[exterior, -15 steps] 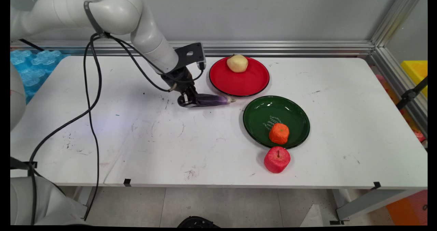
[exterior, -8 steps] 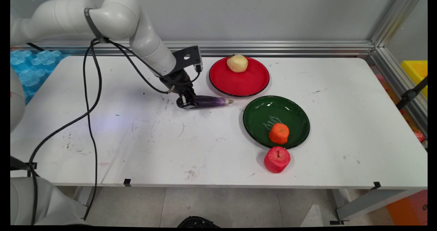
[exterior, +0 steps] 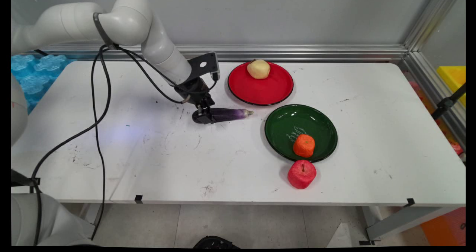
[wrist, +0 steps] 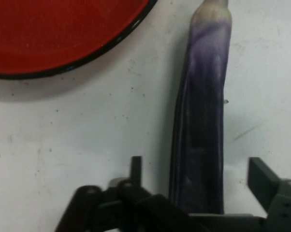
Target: Place the picked object on the table
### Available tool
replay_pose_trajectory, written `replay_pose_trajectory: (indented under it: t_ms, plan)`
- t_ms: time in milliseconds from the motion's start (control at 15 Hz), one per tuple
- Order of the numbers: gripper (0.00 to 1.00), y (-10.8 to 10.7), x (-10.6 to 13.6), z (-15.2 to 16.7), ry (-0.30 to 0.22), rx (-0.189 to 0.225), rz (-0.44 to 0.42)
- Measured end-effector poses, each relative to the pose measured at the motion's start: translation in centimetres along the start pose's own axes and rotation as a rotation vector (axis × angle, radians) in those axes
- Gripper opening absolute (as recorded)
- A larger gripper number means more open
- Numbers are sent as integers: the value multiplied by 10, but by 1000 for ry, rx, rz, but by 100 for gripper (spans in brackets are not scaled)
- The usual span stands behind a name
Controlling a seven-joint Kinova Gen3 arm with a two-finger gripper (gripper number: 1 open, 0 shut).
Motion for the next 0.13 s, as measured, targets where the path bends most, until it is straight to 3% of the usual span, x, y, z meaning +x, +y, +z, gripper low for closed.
replay_pose_trajectory:
  t_ms: [133]
  plan:
    - [100, -1, 0, 0, 4, 1, -10]
